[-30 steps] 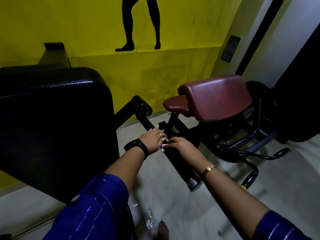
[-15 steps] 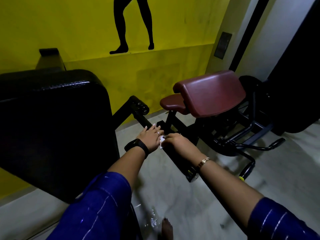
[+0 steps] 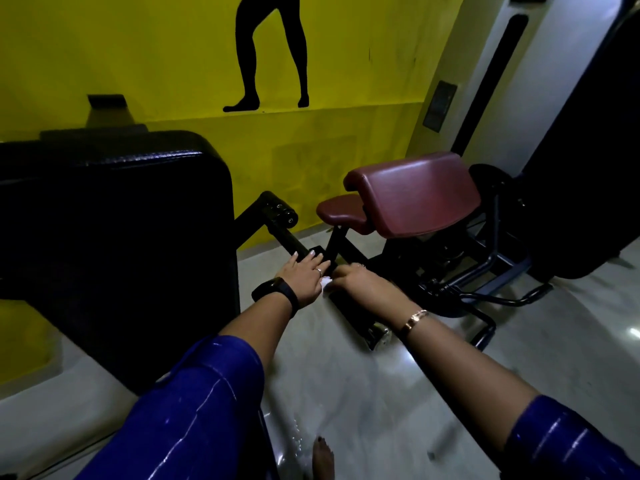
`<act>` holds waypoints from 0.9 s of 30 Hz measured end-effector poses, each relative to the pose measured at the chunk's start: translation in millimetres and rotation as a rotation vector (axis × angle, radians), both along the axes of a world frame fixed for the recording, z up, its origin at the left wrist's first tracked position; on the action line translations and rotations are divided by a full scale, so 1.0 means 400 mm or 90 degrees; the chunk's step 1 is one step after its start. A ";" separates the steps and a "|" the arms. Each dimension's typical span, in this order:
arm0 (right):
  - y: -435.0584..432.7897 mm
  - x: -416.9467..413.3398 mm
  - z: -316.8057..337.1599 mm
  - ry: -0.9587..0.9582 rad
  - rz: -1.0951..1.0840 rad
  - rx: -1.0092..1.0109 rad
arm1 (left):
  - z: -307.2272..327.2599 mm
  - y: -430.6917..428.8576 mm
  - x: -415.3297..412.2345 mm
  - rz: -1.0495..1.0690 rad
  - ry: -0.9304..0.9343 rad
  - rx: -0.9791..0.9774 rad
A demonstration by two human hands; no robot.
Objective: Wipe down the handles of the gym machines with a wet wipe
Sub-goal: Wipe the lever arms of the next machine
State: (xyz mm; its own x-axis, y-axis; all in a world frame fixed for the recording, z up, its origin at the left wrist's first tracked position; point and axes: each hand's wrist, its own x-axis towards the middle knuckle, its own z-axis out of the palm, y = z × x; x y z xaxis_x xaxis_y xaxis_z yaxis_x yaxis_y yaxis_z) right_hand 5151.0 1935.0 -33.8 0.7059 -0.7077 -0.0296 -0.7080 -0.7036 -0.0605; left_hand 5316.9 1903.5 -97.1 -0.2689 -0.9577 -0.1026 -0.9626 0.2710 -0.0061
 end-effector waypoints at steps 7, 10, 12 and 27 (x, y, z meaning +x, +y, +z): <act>0.027 -0.034 -0.054 0.028 -0.075 0.025 | 0.004 0.041 -0.011 -0.044 -0.019 -0.016; 0.059 -0.067 -0.054 0.081 -0.094 0.032 | 0.000 0.058 -0.029 -0.098 -0.028 -0.026; 0.069 -0.078 -0.035 0.083 -0.088 0.023 | -0.007 0.066 -0.040 -0.119 -0.012 -0.027; 0.189 -0.184 -0.015 -0.157 -0.133 -0.006 | -0.010 0.149 -0.085 -0.173 0.020 -0.045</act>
